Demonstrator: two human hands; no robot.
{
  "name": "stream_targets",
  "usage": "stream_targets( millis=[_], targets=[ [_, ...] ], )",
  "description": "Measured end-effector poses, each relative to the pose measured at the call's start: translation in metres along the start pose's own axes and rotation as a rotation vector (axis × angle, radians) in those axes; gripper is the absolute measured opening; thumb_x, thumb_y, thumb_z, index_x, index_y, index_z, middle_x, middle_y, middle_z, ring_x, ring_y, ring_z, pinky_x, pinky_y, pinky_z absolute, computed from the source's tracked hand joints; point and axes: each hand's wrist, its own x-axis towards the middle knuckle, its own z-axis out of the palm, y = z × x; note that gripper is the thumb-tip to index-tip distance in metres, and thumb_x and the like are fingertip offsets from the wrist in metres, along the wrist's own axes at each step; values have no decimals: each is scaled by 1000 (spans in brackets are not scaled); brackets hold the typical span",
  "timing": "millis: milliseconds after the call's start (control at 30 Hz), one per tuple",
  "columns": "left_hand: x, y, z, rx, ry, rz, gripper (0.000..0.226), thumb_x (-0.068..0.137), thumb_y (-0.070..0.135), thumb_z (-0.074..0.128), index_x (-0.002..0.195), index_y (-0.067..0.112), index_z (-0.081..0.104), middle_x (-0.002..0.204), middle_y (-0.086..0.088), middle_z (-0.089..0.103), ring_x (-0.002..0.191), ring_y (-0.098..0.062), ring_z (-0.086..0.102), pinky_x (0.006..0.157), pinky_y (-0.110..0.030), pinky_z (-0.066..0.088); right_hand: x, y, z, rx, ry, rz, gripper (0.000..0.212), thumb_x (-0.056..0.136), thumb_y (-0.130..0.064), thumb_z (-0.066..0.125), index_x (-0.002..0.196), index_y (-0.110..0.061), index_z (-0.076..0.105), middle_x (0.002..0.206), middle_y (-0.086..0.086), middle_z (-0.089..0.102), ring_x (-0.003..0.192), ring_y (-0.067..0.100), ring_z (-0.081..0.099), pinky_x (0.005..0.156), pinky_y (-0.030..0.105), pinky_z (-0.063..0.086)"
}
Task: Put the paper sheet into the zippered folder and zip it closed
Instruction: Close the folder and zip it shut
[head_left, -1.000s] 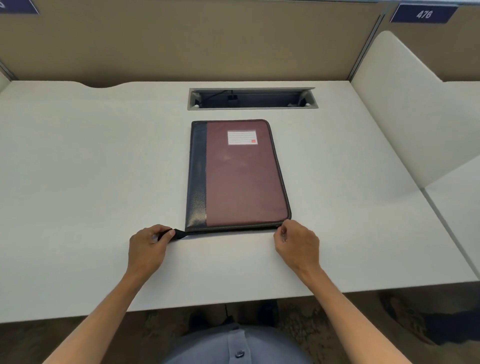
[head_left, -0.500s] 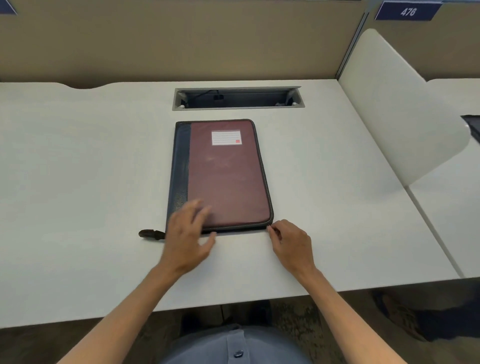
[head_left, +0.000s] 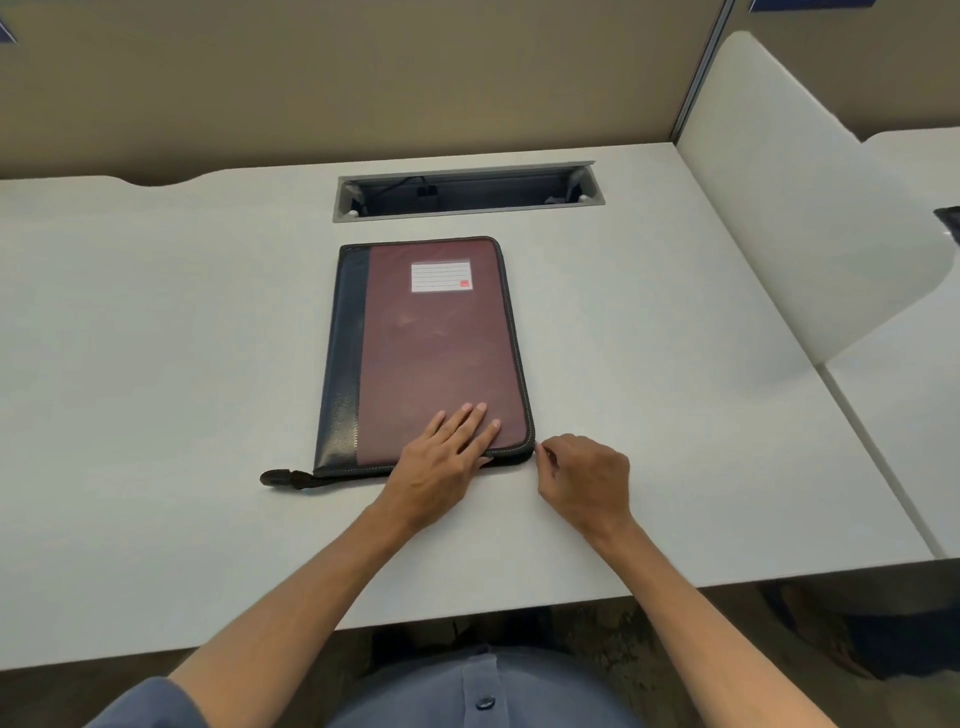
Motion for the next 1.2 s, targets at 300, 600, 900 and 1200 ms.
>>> stream_targets(
  millis=[300,600,900,1200],
  targets=[
    [-4,2,9,-25,96,16,45,99,26,37,140,12,50,144,-11,51,131,-29,50,103,-47,45,58,19,17,-63,0,22,32,84,-30,55,55,-17,62,51,-2,57,43,22,54,39,21,30],
    [-9,6,12,-36,137,-9,46,98,23,40,142,13,47,147,-9,47,136,-27,45,106,-45,43,137,26,37,-39,-195,34,32,95,-33,53,84,-11,73,78,7,70,70,32,66,57,30,41],
    [-12,4,14,-62,175,-1,46,97,21,50,142,13,47,149,-8,44,137,-26,43,106,-44,43,201,30,57,-60,-293,119,36,96,-37,51,84,-10,70,80,12,68,75,35,63,59,31,35],
    [-12,5,13,-91,222,10,41,99,25,49,138,12,53,146,-9,48,136,-26,45,106,-45,39,260,34,72,-29,-314,215,32,94,-38,58,86,-10,70,84,11,69,72,32,59,60,30,35]
  ],
)
